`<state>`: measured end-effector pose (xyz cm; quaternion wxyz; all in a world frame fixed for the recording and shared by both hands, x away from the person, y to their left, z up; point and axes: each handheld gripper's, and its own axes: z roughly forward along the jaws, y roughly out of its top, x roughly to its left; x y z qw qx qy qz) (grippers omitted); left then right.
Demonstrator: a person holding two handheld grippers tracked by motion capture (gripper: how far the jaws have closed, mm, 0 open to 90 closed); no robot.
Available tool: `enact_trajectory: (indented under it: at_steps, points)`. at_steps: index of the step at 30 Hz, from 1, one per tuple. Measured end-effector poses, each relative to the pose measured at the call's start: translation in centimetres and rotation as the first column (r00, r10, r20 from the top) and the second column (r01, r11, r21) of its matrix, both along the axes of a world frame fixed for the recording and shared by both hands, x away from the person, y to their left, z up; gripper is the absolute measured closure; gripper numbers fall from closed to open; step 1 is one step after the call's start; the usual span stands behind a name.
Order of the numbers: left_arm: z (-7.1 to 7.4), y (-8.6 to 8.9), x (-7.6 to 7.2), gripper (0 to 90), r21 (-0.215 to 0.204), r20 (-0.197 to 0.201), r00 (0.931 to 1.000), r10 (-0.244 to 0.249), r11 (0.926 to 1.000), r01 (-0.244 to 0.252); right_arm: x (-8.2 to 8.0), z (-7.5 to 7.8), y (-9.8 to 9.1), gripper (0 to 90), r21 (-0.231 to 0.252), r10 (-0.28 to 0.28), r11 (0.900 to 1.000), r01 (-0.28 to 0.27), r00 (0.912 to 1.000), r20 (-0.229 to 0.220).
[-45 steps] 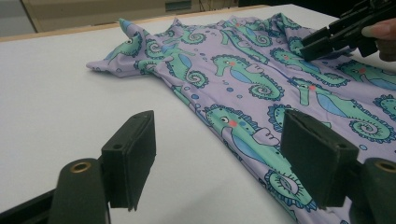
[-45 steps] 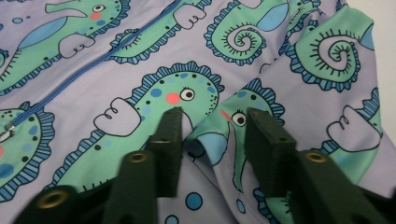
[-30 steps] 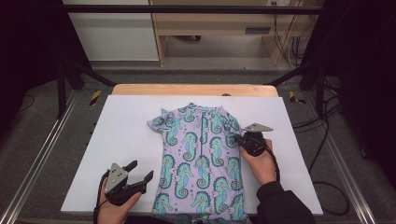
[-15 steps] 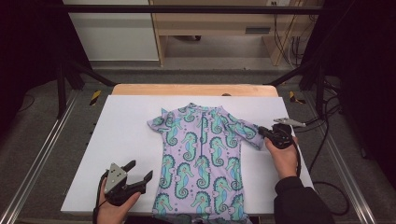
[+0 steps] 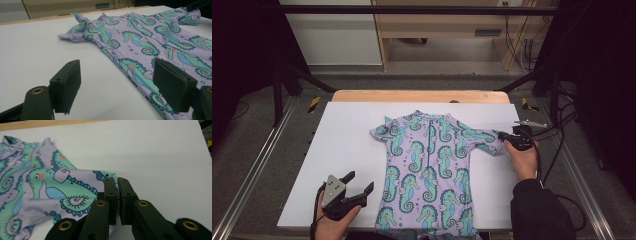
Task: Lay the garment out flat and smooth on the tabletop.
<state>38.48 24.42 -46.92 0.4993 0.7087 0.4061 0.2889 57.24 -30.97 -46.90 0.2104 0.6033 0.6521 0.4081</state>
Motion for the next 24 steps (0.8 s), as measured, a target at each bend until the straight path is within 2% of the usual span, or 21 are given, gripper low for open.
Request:
enact_trajectory:
  at_steps: [2,6,10,15,17,19,24]
  points:
    - [0.0,0.0,0.0,22.1,0.002,-0.002,1.0,0.002,1.0,-0.002,0.2,-0.4,-0.1,84.5,0.002,-0.01,0.9999,0.01,0.9999,-0.008]
    - [0.0,0.1,0.1,21.2,0.0,-0.004,1.0,0.008,1.0,-0.008,-0.3,-0.1,0.2,70.3,-0.004,-0.015,0.9999,0.015,0.9998,0.014]
    - [0.0,0.2,0.1,20.8,-0.001,-0.004,0.9999,0.01,1.0,-0.01,-1.9,0.8,0.7,59.7,-0.019,0.001,0.9998,0.0,0.9991,0.043]
    - [0.2,0.6,0.6,20.7,0.005,0.002,0.9998,0.02,0.9998,-0.02,-4.8,1.5,2.0,55.1,-0.007,0.05,0.9987,-0.05,0.9951,0.086]
    - [0.3,0.9,1.1,20.6,-0.008,-0.005,0.9997,0.022,0.9997,-0.022,-6.1,1.5,2.7,52.5,-0.003,0.077,0.9971,-0.077,0.9914,0.106]
    - [0.5,1.1,1.7,20.4,0.004,-0.006,0.9996,0.026,0.9997,-0.026,-7.4,1.6,3.5,49.9,-0.005,0.107,0.9943,-0.107,0.986,0.128]
    - [1.3,1.5,3.5,18.0,0.019,-0.004,0.9996,0.029,0.9994,-0.029,-10.3,1.6,5.5,42.3,-0.004,0.181,0.9829,-0.184,0.9657,0.186]
